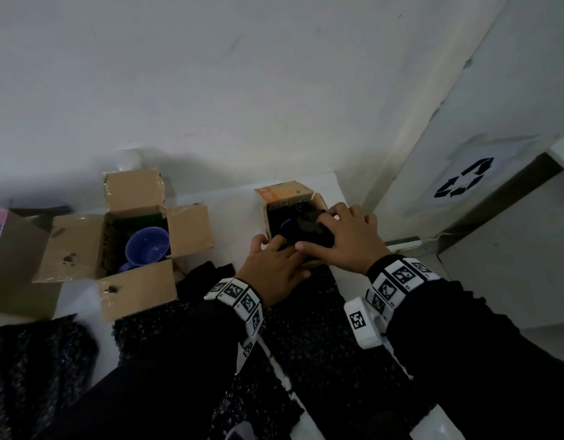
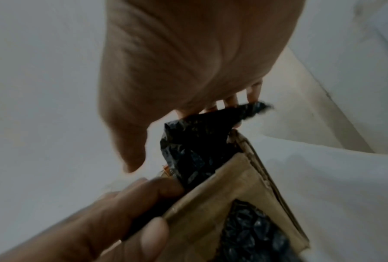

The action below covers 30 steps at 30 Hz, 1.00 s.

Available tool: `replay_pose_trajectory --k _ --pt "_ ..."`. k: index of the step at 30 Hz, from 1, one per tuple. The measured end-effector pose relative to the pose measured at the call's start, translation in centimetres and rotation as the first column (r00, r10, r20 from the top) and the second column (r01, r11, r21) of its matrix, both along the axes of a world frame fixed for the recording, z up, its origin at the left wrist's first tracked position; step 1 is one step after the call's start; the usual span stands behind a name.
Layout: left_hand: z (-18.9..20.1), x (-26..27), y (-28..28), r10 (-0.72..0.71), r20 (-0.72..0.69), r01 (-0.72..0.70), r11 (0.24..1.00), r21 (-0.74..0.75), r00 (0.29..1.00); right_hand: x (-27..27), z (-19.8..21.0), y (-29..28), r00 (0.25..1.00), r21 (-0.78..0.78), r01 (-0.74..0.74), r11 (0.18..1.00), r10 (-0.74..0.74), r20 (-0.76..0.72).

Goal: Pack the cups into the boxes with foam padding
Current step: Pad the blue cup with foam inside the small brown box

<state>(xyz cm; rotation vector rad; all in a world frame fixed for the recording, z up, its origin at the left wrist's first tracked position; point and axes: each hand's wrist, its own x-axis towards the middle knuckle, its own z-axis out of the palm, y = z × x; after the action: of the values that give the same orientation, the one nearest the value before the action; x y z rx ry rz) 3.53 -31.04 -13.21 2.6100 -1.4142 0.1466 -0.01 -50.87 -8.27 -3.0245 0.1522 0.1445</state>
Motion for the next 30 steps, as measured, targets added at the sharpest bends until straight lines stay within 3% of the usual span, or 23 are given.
replay_pose_trajectory --k 3,7,9,12,14,18,24,30 --pt "0.1 0.1 -0.1 0.012 -0.02 -0.011 0.999 0.04 1.0 0.7 0.1 0.4 0.993 -0.076 0.057 0.996 -0.048 0.105" --pt "0.0 0.0 0.0 0.023 -0.027 -0.021 0.997 0.069 0.999 1.4 0.0 0.4 0.957 0.123 0.129 0.984 -0.156 0.244" --pt "0.0 0.0 0.0 0.027 -0.028 -0.025 0.997 0.07 0.999 1.7 -0.2 0.7 0.955 0.057 0.061 0.997 -0.075 0.288" --pt "-0.1 0.0 0.0 0.036 -0.017 -0.034 0.997 0.071 0.999 1.7 -0.1 1.2 0.971 -0.223 -0.068 0.972 0.115 0.208" --pt "-0.2 0.0 0.0 0.036 -0.009 -0.036 0.999 0.041 0.999 1.5 -0.2 1.2 0.977 -0.313 -0.124 0.942 0.17 0.125" --pt "-0.3 0.2 0.0 0.056 0.001 -0.056 0.998 0.012 0.998 1.5 0.2 1.1 0.98 -0.343 -0.156 0.926 0.187 0.06" --pt "-0.2 0.2 -0.1 0.068 0.028 -0.069 0.998 0.004 0.997 1.5 -0.9 1.3 0.992 -0.358 -0.082 0.93 0.11 0.057" --pt "0.0 0.7 0.5 0.069 -0.027 -0.068 0.997 0.035 0.997 4.5 0.7 0.4 0.987 -0.296 -0.123 0.947 0.087 -0.132"
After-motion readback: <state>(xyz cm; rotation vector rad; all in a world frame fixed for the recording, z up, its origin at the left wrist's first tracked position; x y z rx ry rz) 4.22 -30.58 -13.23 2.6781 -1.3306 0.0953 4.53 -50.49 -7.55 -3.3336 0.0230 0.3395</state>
